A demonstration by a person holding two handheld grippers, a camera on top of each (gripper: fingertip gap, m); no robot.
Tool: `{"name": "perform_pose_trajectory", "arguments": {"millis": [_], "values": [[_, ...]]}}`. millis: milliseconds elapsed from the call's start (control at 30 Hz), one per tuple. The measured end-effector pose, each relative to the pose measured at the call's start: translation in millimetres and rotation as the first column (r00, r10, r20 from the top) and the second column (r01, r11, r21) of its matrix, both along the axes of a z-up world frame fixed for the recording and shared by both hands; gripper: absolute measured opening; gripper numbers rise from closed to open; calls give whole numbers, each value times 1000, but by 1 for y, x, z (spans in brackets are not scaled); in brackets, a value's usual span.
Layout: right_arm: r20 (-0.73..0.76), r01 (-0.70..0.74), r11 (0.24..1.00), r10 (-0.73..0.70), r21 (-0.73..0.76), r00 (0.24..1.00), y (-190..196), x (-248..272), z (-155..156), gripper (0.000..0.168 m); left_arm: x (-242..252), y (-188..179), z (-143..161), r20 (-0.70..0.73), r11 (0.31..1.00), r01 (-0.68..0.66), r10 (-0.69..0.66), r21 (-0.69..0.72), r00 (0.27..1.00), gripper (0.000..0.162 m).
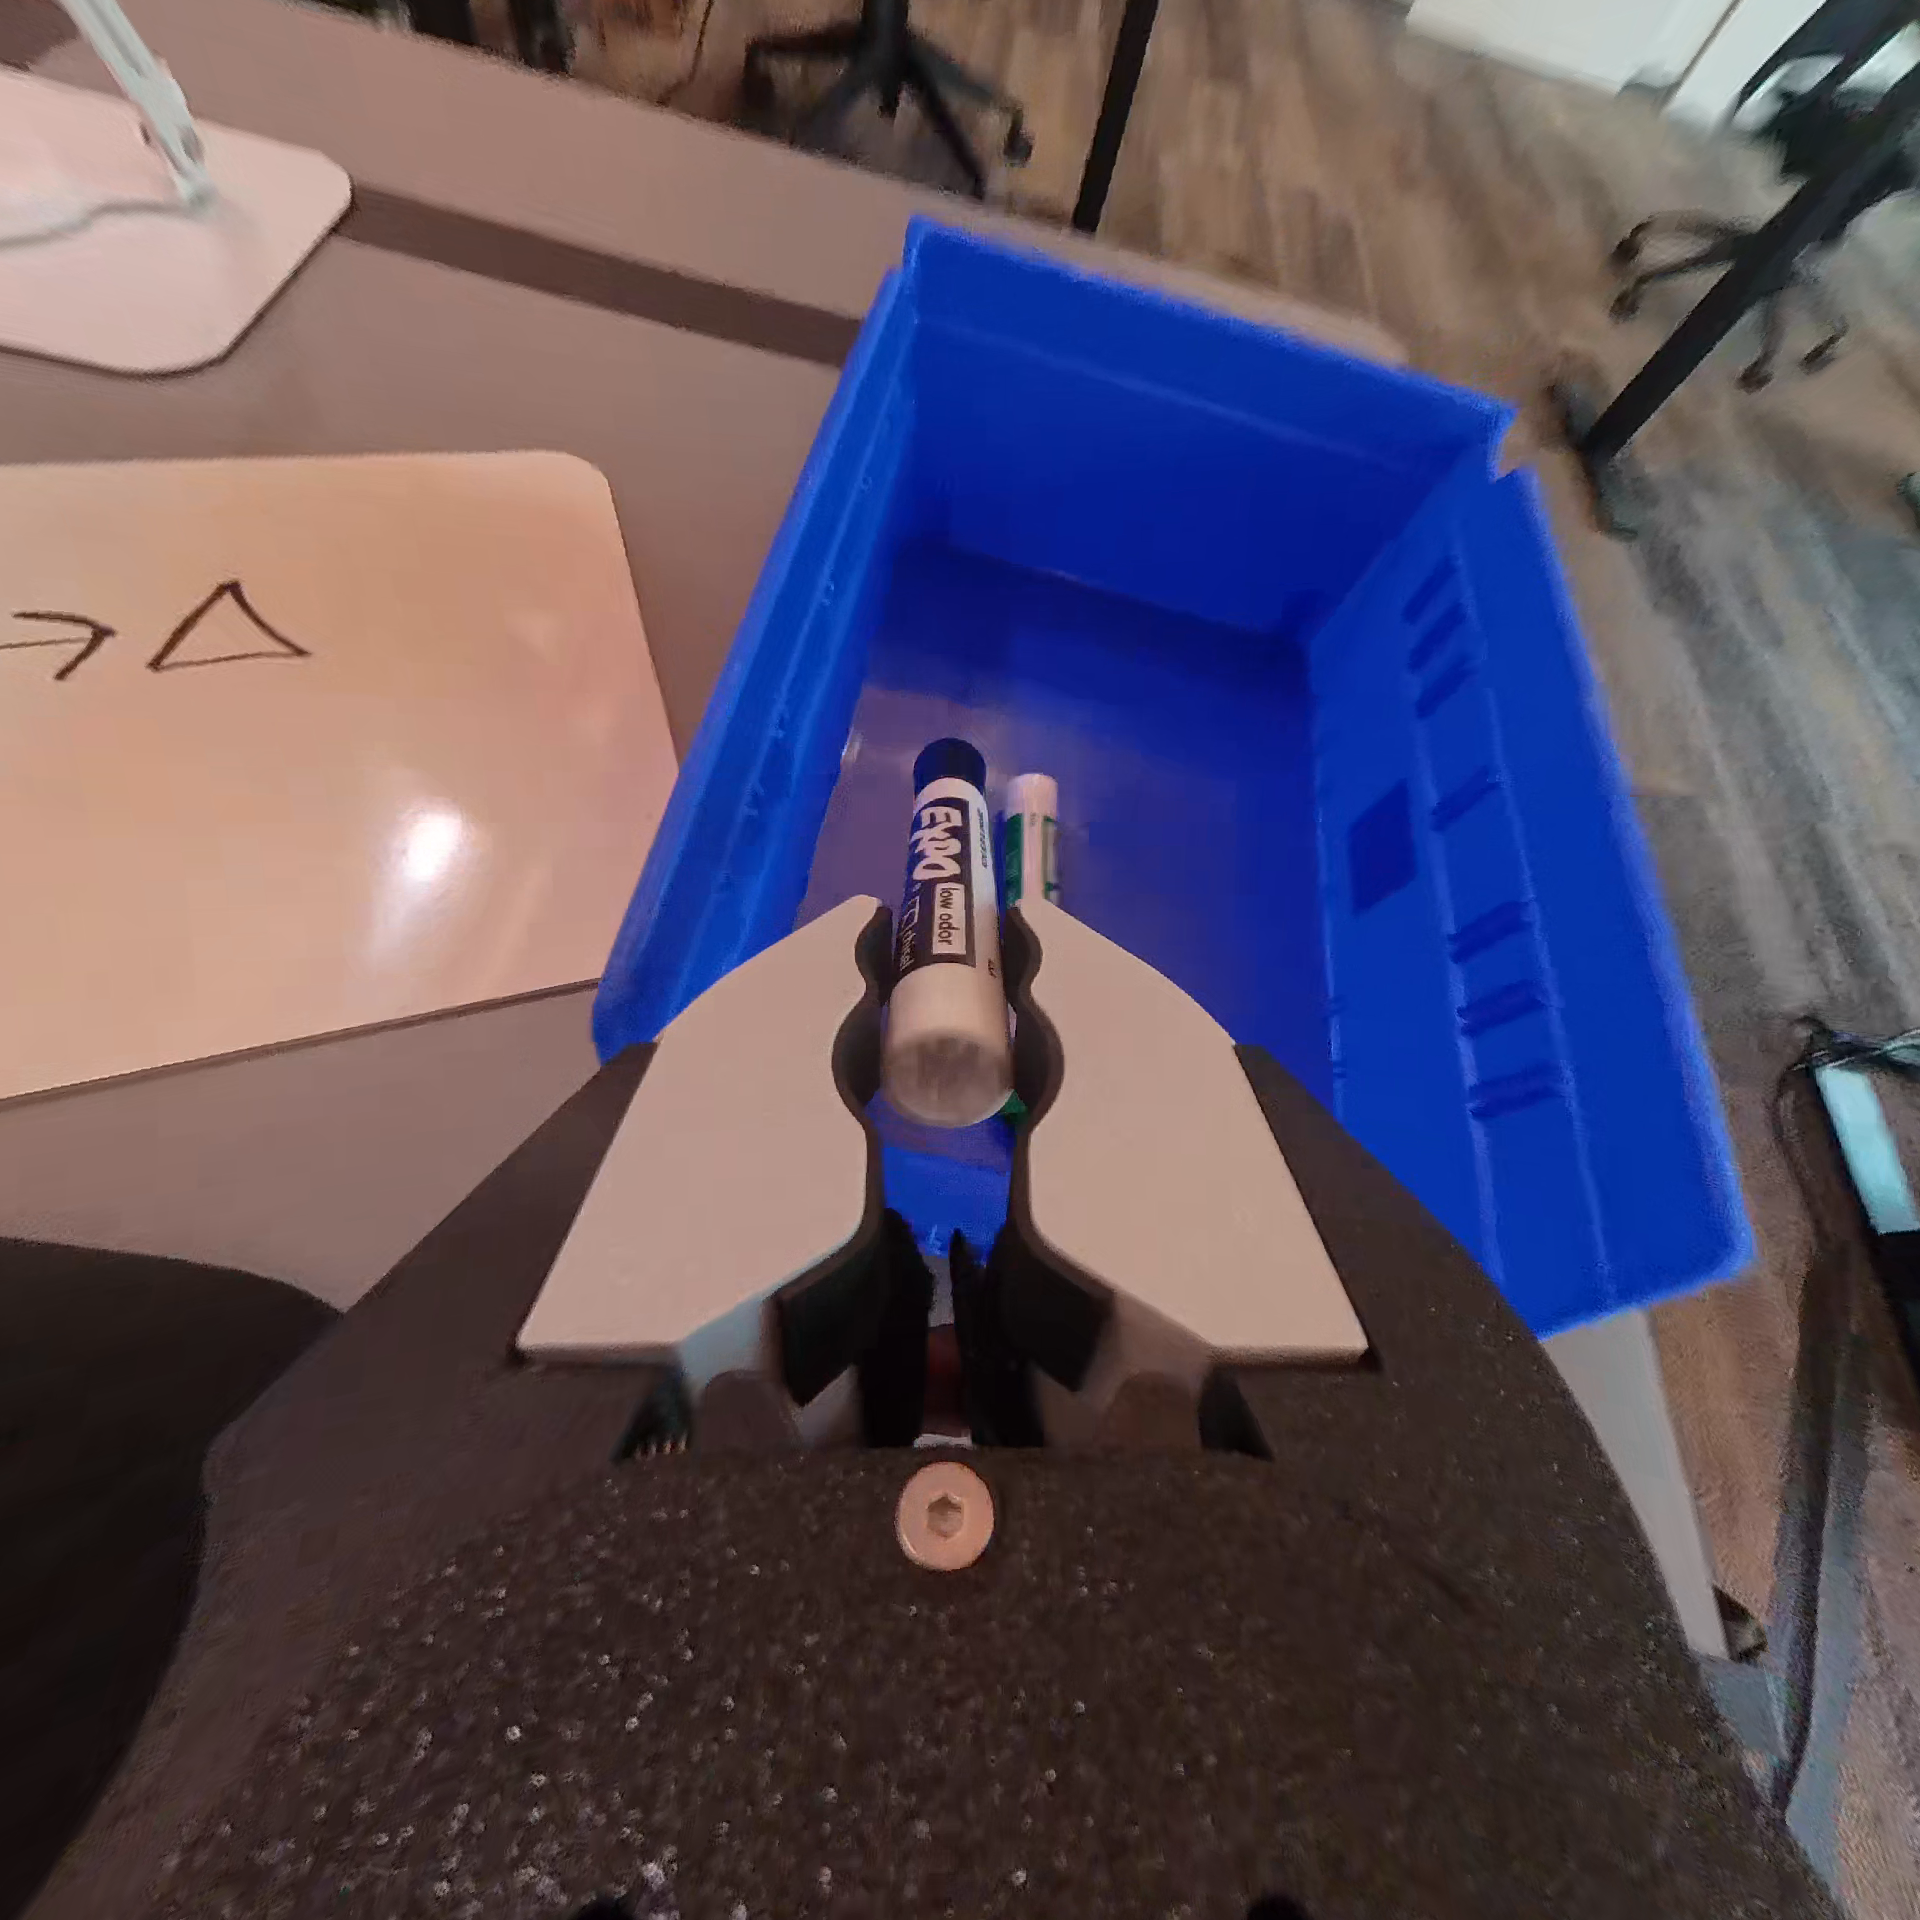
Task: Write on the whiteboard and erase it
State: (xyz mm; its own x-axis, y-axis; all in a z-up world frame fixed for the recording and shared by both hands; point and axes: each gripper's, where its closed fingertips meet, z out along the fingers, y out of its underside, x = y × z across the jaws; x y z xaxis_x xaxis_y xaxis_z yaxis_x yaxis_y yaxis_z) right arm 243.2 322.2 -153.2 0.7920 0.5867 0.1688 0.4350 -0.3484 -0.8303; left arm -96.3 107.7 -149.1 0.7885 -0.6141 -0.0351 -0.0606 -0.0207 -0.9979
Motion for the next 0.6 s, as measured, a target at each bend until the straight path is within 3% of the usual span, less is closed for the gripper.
{"name": "perform_pose_trajectory", "arguments": {"millis": [333, 433, 500, 600], "values": [[164, -16, 971, 57, -238, 985, 28, -14, -50, 21, -1, 2, -5, 20, 999, -2, 3, -46, 1000, 71], [177, -21, 964, 70, -263, 982, 29, -14, -52, 22, -1, 2, -6, 21, 999, 1, 0, -52, 1000, 71], [187, -12, 963, 64, -269, 980, 24, -10, -48, 37, -1, 2, -7, 11, 999, -2, 3, -52, 1000, 71], [136, -8, 979, 37, -204, 990, 13, -4, -29, 44, 0, 2, -6, 7, 999, -2, 2, -52, 1000, 71]]}}
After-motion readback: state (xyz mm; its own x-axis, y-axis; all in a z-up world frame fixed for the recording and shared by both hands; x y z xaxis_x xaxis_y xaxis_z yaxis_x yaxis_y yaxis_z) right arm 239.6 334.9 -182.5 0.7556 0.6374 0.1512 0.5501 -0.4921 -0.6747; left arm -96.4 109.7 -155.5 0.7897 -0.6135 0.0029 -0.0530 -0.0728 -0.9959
